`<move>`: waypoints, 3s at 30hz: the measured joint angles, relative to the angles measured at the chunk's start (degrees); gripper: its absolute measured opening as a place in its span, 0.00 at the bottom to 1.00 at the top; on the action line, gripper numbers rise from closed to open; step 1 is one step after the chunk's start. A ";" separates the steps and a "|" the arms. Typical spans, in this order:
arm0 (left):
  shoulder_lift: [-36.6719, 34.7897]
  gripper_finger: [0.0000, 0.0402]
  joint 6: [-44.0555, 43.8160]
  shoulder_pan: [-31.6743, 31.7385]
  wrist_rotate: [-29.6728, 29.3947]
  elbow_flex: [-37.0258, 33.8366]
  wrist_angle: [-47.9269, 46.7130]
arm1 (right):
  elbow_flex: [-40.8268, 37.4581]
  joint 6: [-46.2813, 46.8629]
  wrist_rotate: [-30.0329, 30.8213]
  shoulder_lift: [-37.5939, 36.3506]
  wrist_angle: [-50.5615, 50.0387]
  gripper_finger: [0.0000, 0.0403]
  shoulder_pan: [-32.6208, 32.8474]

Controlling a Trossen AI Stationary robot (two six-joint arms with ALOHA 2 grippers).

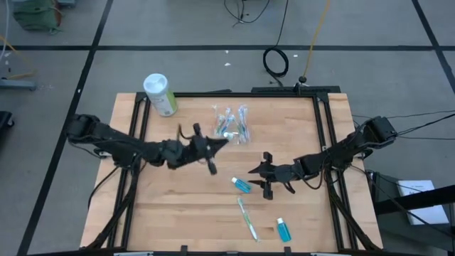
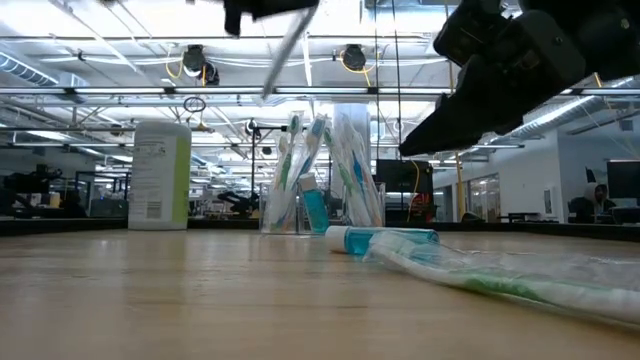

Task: Pick & Place toothbrushing station
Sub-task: Put the green toothbrush to the left of the transparent organizer, then put the blue mouthwash in the middle of the transparent organizer

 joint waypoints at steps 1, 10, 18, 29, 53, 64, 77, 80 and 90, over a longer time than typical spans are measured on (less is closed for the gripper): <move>0.54 0.01 -0.02 1.57 -0.05 -2.70 5.63 | -1.05 0.02 0.00 0.00 2.03 0.40 0.00; 9.64 0.00 5.33 11.82 3.28 -16.34 42.43 | -4.95 -1.90 0.15 0.04 17.23 0.40 -2.69; 20.93 0.00 2.05 17.16 4.91 -15.31 48.39 | -3.90 -6.28 -6.08 0.02 23.73 0.42 -8.79; 24.60 0.02 -4.34 16.01 -5.15 -15.24 43.81 | 11.67 -3.00 -5.66 3.67 -1.85 0.51 -8.59; 22.72 0.30 -3.71 8.37 -19.04 -15.28 33.91 | 22.25 9.58 -17.01 18.48 -19.37 0.55 -9.13; 14.80 0.47 4.69 4.83 -26.62 -15.28 33.83 | 41.76 8.98 -16.31 22.23 -50.92 0.53 -10.08; 13.67 0.46 4.40 3.63 -28.39 -15.29 27.64 | 43.14 14.09 -18.35 28.94 -52.02 0.53 -11.02; 13.58 0.46 2.83 3.63 -28.46 -15.29 26.28 | 43.11 16.15 -18.09 28.94 -52.60 0.53 -10.92; 13.60 0.46 2.20 3.63 -28.43 -15.29 25.85 | 43.03 23.31 -14.42 21.24 -58.17 0.53 -13.35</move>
